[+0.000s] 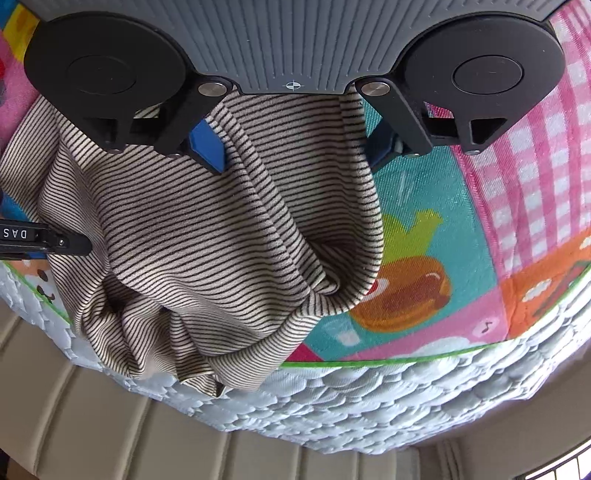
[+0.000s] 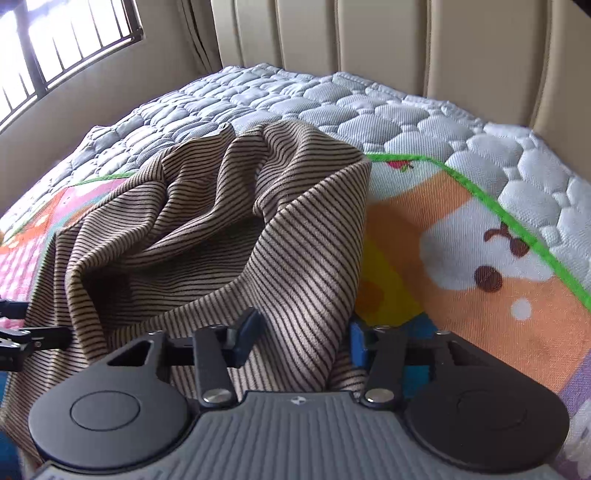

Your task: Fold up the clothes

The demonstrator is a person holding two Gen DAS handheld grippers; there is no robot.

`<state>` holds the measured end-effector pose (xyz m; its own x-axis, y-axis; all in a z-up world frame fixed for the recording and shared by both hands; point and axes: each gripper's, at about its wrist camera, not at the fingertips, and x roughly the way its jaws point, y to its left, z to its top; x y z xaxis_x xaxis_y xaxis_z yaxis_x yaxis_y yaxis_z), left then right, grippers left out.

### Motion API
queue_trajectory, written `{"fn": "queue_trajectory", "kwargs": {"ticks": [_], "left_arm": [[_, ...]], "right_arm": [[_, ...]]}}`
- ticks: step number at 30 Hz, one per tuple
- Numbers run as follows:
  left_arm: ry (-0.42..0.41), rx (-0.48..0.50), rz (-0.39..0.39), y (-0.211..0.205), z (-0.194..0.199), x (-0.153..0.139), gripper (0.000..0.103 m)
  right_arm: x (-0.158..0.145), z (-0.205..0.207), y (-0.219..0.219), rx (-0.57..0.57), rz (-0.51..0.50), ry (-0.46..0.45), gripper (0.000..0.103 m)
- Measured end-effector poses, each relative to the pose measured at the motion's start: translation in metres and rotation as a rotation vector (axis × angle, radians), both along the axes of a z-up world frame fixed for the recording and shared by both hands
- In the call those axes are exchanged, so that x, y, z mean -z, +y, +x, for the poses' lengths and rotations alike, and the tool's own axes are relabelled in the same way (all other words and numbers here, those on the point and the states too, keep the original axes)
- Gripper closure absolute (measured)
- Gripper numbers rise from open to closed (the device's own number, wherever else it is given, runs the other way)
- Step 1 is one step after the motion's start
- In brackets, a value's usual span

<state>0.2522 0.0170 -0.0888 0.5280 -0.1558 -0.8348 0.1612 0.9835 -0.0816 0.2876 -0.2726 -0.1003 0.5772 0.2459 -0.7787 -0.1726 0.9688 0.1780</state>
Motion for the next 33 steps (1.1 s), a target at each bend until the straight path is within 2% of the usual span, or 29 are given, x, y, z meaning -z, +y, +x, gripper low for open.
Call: {"fn": "queue_trajectory", "kwargs": {"ticks": [2,5,10,13,15,16,17,19,20,23,26,28,30,32,33], "left_arm": [[0.012,-0.003,-0.019,-0.001,-0.005,-0.003,0.043],[0.062,0.009,-0.016,-0.004,-0.012,-0.007,0.055],[0.196,0.065,-0.010,-0.003,-0.035,-0.012,0.057],[0.238,0.087,-0.011,0.003,-0.052,-0.020,0.048],[0.174,0.076,-0.034,0.014,-0.062,-0.036,0.049],[0.144,0.074,-0.077,0.021,-0.067,-0.045,0.041],[0.149,0.081,-0.140,0.026,-0.070,-0.050,0.029],[0.164,0.098,-0.267,0.035,-0.076,-0.060,0.017],[0.204,0.117,-0.321,0.033,-0.078,-0.058,0.015],[0.324,0.117,-0.371,0.018,-0.081,-0.039,0.013],[0.436,0.100,-0.366,-0.003,-0.081,-0.011,0.015],[0.426,0.125,-0.339,-0.018,-0.085,-0.006,0.012],[0.380,0.158,-0.316,-0.031,-0.089,-0.010,0.018],[0.326,0.165,-0.283,-0.041,-0.091,-0.015,0.053],[0.307,0.163,-0.265,-0.044,-0.091,-0.018,0.062]], "right_arm": [[-0.003,-0.003,-0.001,-0.009,0.015,0.034,0.070],[-0.007,-0.023,0.001,-0.066,-0.015,0.077,0.076],[-0.013,-0.066,0.002,-0.114,-0.058,0.148,0.076],[-0.017,-0.089,0.004,-0.103,-0.085,0.157,0.075],[-0.018,-0.099,0.008,-0.108,-0.132,0.127,0.072],[-0.018,-0.102,0.010,-0.107,-0.146,0.115,0.072],[-0.018,-0.103,0.011,-0.104,-0.153,0.108,0.071],[-0.017,-0.101,0.007,-0.082,-0.135,0.116,0.066],[-0.016,-0.099,0.005,-0.070,-0.120,0.121,0.066],[-0.013,-0.097,-0.003,-0.044,-0.075,0.130,0.063],[-0.013,-0.098,-0.004,-0.042,-0.060,0.127,0.060],[-0.013,-0.099,-0.003,-0.054,-0.068,0.122,0.058],[-0.012,-0.098,-0.002,-0.055,-0.069,0.123,0.057],[-0.012,-0.098,-0.002,-0.058,-0.071,0.121,0.056],[-0.012,-0.099,-0.002,-0.059,-0.071,0.119,0.055]]}}
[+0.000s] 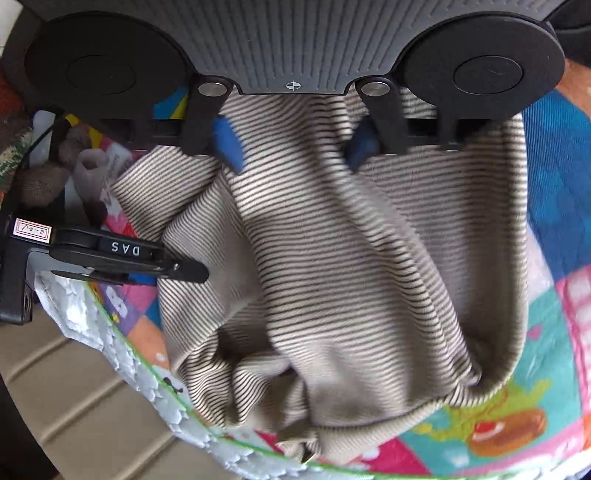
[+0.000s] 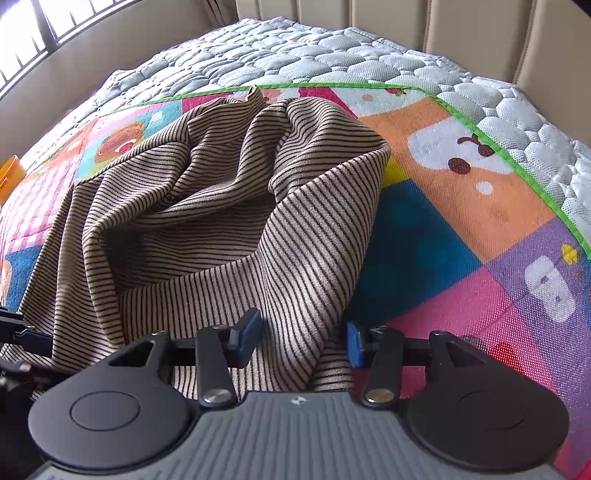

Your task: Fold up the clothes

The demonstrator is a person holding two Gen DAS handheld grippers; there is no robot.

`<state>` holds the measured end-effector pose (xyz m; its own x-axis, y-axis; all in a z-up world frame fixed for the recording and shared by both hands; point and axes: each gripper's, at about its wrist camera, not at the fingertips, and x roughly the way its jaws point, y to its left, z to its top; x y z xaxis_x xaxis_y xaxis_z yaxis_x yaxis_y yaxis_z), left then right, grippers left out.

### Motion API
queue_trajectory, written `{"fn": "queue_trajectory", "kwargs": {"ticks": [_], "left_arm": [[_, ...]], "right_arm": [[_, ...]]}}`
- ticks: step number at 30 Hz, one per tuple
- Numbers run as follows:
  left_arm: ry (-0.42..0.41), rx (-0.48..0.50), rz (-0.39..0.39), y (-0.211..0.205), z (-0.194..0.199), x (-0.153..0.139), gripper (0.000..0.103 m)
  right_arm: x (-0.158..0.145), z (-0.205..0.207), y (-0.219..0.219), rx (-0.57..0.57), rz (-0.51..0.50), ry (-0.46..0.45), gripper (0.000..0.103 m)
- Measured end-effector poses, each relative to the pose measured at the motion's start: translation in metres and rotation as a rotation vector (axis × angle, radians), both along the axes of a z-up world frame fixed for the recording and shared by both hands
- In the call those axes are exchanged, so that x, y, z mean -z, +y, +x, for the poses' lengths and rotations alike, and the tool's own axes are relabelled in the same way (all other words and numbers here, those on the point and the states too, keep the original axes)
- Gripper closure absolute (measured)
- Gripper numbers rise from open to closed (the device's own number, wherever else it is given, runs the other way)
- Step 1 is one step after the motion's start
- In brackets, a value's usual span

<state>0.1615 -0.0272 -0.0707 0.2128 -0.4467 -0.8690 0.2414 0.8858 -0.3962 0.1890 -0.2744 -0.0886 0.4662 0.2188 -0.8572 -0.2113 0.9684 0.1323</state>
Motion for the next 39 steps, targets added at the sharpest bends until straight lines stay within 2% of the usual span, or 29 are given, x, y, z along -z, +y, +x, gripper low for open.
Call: {"fn": "queue_trajectory", "kwargs": {"ticks": [1,2,5,8,12,14,17,19,22,23,25,27,28,29,31,32,35,37,39], "left_arm": [[-0.018,-0.007,0.015,-0.002,0.001,-0.003,0.079],[-0.029,-0.022,0.014,-0.001,0.006,-0.006,0.091],[-0.068,-0.082,-0.002,0.006,0.021,-0.020,0.092],[-0.144,-0.173,-0.025,0.026,0.046,-0.047,0.093],[-0.324,-0.321,0.009,0.073,0.085,-0.096,0.093],[-0.387,-0.417,0.033,0.101,0.106,-0.112,0.093],[-0.429,-0.531,0.101,0.141,0.126,-0.112,0.094],[-0.425,-0.577,0.152,0.168,0.135,-0.103,0.093],[-0.369,-0.677,0.184,0.205,0.138,-0.081,0.087],[-0.346,-0.703,0.179,0.214,0.135,-0.074,0.079],[-0.288,-0.730,0.171,0.233,0.123,-0.060,0.067],[-0.246,-0.703,0.165,0.227,0.111,-0.052,0.065],[-0.228,-0.689,0.157,0.220,0.105,-0.050,0.059],[-0.216,-0.683,0.138,0.210,0.101,-0.050,0.054],[-0.201,-0.693,0.072,0.183,0.090,-0.050,0.050],[-0.201,-0.702,0.024,0.168,0.086,-0.052,0.048],[-0.242,-0.688,-0.103,0.120,0.074,-0.055,0.040],[-0.288,-0.601,-0.117,0.087,0.068,-0.053,0.039],[-0.331,-0.442,-0.064,0.058,0.067,-0.048,0.039]], "right_arm": [[0.000,0.000,-0.001,0.001,0.002,-0.001,0.055],[0.000,0.000,-0.001,0.002,0.004,-0.001,0.055],[0.000,-0.001,-0.002,0.003,0.009,-0.003,0.053],[0.001,-0.001,-0.001,-0.002,0.001,-0.008,0.051],[0.002,-0.001,0.000,-0.010,-0.010,-0.014,0.047],[0.002,-0.001,0.002,-0.015,-0.019,-0.020,0.046],[0.003,-0.001,0.004,-0.025,-0.040,-0.032,0.041],[0.005,0.000,0.005,-0.029,-0.049,-0.037,0.039],[0.005,0.003,0.005,-0.029,-0.054,-0.036,0.036],[0.005,0.003,0.006,-0.030,-0.057,-0.037,0.036],[0.006,0.003,0.007,-0.032,-0.065,-0.041,0.033],[0.006,0.003,0.007,-0.032,-0.070,-0.045,0.030],[0.006,0.003,0.007,-0.032,-0.072,-0.047,0.029],[0.006,0.003,0.007,-0.032,-0.073,-0.051,0.029],[0.000,0.002,0.006,-0.025,-0.071,-0.070,0.029],[-0.005,0.000,0.006,-0.023,-0.071,-0.091,0.029],[-0.033,-0.012,0.007,-0.026,-0.080,-0.247,0.029],[-0.050,-0.017,0.008,-0.037,-0.081,-0.331,0.024],[-0.063,-0.014,0.015,-0.055,-0.113,-0.405,0.023]]}}
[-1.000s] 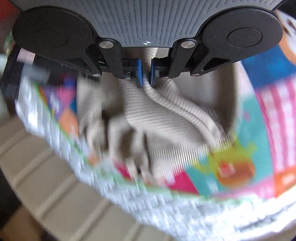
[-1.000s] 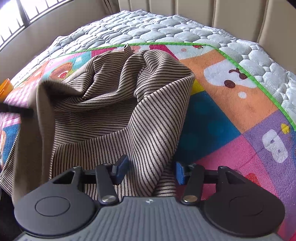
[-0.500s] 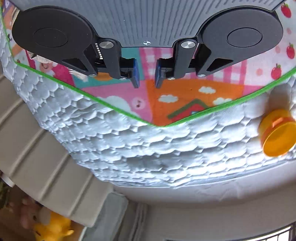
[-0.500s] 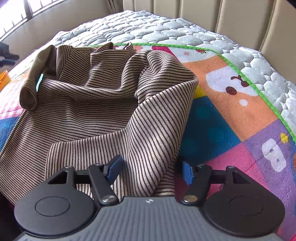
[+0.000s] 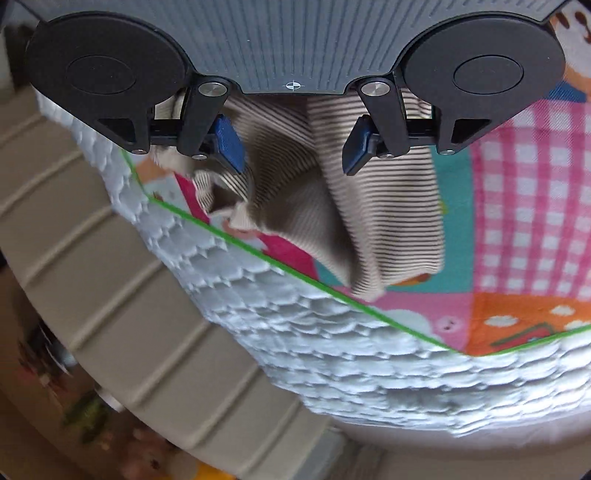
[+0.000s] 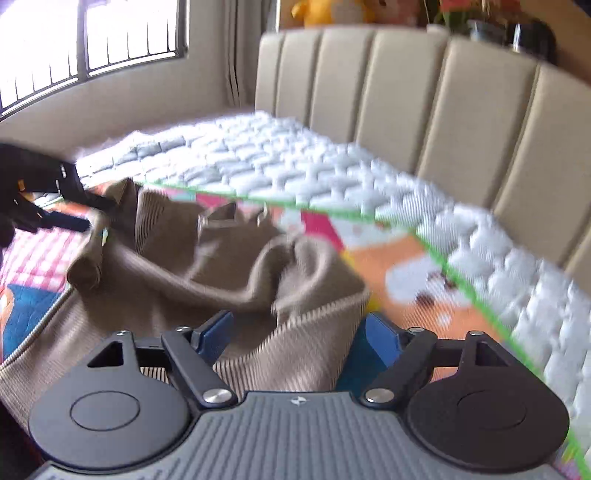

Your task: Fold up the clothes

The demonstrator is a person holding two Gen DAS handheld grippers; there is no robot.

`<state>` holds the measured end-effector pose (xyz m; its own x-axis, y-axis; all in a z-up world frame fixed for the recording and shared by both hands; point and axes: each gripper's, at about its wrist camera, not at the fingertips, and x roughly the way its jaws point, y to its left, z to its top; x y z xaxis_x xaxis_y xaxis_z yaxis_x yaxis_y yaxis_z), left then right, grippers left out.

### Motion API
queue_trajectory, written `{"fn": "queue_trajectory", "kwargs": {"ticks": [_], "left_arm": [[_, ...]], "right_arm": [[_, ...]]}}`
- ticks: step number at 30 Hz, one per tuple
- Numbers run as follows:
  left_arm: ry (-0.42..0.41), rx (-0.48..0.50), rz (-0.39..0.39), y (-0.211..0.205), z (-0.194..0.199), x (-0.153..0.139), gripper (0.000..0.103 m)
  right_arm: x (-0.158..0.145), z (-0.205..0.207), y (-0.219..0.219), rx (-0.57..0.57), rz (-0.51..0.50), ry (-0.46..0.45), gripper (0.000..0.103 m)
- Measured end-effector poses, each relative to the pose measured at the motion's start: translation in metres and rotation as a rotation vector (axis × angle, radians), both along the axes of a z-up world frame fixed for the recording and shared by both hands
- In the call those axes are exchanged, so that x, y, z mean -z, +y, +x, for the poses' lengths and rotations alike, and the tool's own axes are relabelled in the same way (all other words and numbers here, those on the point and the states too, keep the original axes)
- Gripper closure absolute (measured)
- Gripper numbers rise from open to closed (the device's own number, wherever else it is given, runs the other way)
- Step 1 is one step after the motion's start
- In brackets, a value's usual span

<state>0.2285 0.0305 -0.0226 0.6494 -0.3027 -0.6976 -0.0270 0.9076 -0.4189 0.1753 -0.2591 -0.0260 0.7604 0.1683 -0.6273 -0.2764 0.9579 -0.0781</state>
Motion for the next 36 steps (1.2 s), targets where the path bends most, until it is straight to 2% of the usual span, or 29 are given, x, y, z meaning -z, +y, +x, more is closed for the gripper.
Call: {"fn": "queue_trajectory", "kwargs": {"ticks": [2,3,4,5,6,8,10,12,14,15,16,18,20,21,25,27,29,31,33,34,36], "left_arm": [[-0.016,0.115,0.083,-0.018,-0.004,0.006,0.039],[0.001,0.147,0.099,-0.022,-0.007,0.011,0.039],[0.033,0.167,0.094,-0.024,-0.010,0.016,0.038],[0.069,0.186,0.078,-0.024,-0.012,0.022,0.038],[0.099,0.210,0.069,-0.025,-0.014,0.028,0.038],[0.114,0.260,0.072,-0.024,-0.014,0.033,0.036],[0.107,0.281,0.047,-0.018,-0.009,0.035,0.030],[0.129,0.272,-0.037,-0.005,-0.001,0.040,0.025],[0.158,0.266,-0.113,0.005,0.005,0.047,0.025],[0.164,0.266,-0.130,0.007,0.006,0.050,0.024],[0.169,0.265,-0.140,0.009,0.008,0.053,0.024],[0.191,0.262,-0.148,0.012,0.013,0.060,0.021],[0.244,0.254,-0.119,0.012,0.018,0.072,0.019],[0.244,0.267,-0.103,0.011,0.019,0.075,0.019],[0.238,0.295,-0.092,0.012,0.021,0.078,0.018],[0.244,0.285,-0.123,0.018,0.023,0.080,0.018],[0.244,0.252,-0.154,0.028,0.027,0.078,0.018],[0.218,0.187,-0.163,0.042,0.032,0.074,0.018],[0.161,0.083,-0.139,0.061,0.037,0.065,0.018],[0.135,0.024,-0.126,0.072,0.039,0.061,0.018],[0.099,-0.159,-0.098,0.102,0.040,0.054,0.018]], "right_arm": [[-0.007,0.014,0.014,-0.025,-0.050,-0.066,0.023],[-0.009,0.026,0.024,-0.063,-0.045,-0.063,0.027],[-0.011,0.038,0.035,-0.100,-0.041,-0.060,0.042],[-0.012,0.051,0.046,-0.136,-0.026,-0.048,0.049],[-0.012,0.066,0.060,-0.170,0.019,-0.009,0.053],[-0.008,0.100,0.080,-0.207,0.099,0.071,0.053],[0.005,0.137,0.095,-0.185,0.177,0.177,0.044],[0.026,0.163,0.108,-0.174,0.229,0.287,0.043],[0.045,0.184,0.124,-0.181,0.264,0.385,0.066],[0.044,0.193,0.134,-0.194,0.262,0.389,0.089],[0.041,0.202,0.143,-0.204,0.262,0.379,0.093],[0.025,0.226,0.156,-0.198,0.274,0.281,0.094],[0.016,0.253,0.165,-0.161,0.251,0.223,0.097],[0.016,0.265,0.170,-0.142,0.228,0.204,0.098],[0.018,0.291,0.184,-0.114,0.068,0.148,0.097],[0.010,0.286,0.175,-0.120,0.045,0.138,0.097],[-0.004,0.266,0.156,-0.156,0.043,0.119,0.089],[-0.016,0.232,0.134,-0.187,-0.009,0.090,0.060],[-0.017,0.197,0.108,-0.190,-0.063,0.086,0.047],[-0.015,0.179,0.094,-0.176,-0.089,0.099,0.045],[-0.007,0.146,0.065,-0.132,-0.117,0.136,0.042]]}}
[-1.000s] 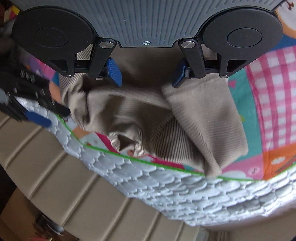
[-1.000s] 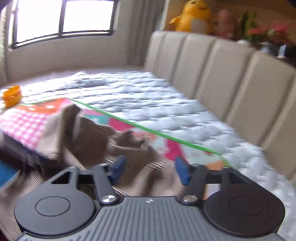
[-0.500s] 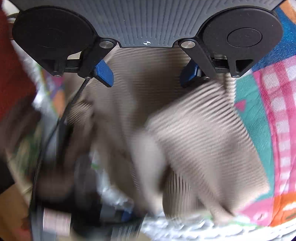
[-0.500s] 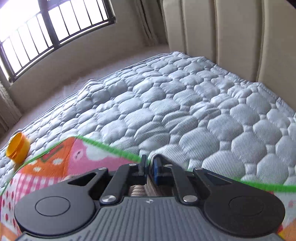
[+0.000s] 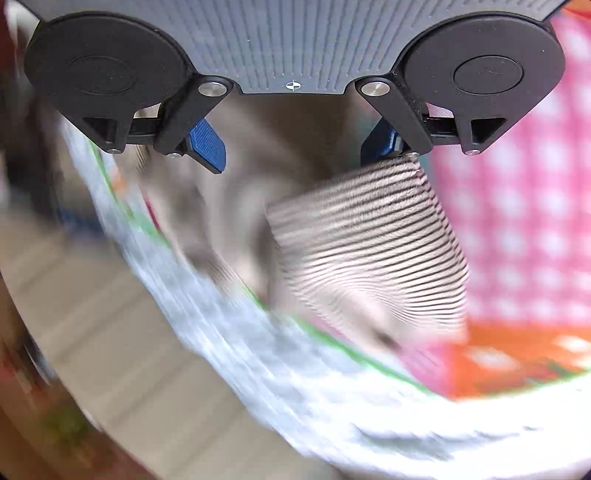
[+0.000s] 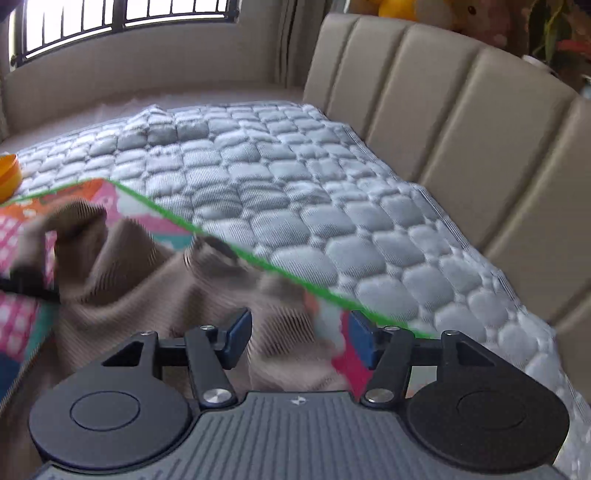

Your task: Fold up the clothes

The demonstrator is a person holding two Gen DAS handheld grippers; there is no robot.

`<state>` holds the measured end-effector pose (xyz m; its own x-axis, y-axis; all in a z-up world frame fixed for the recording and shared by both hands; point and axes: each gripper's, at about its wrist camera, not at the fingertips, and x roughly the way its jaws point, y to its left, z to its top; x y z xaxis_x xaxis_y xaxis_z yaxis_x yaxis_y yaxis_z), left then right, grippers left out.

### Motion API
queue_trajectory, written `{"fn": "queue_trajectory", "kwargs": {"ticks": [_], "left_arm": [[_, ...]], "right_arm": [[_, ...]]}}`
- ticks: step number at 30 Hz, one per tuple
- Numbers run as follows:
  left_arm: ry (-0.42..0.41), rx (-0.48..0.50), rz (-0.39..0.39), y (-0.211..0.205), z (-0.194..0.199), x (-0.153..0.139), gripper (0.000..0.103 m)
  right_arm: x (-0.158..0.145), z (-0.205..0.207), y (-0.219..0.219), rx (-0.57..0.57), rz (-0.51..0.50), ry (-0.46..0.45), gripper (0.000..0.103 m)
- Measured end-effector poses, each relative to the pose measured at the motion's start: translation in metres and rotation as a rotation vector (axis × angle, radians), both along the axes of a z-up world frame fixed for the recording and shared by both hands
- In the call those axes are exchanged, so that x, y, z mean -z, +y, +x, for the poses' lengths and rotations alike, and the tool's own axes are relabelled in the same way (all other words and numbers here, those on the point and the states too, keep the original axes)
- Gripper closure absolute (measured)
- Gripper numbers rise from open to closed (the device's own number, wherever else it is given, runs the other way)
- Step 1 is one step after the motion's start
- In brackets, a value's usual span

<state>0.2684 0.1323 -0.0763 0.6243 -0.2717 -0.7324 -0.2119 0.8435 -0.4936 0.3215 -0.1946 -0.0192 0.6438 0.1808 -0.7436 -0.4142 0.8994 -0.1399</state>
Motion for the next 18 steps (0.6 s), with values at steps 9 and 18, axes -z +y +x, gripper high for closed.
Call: {"fn": "queue_trajectory", "kwargs": {"ticks": [9,18], "left_arm": [[-0.127,-0.175,0.050,0.031,-0.024,-0.036,0.011],[0.015,0.423,-0.041,-0.105,-0.019,0.012,0.006]], "right_arm": [[0.051,-0.054,-0.081,0.311,0.257,0.236,0.043],[0.027,-0.004,-0.061,0.139,-0.232,-0.078,0.087]]}}
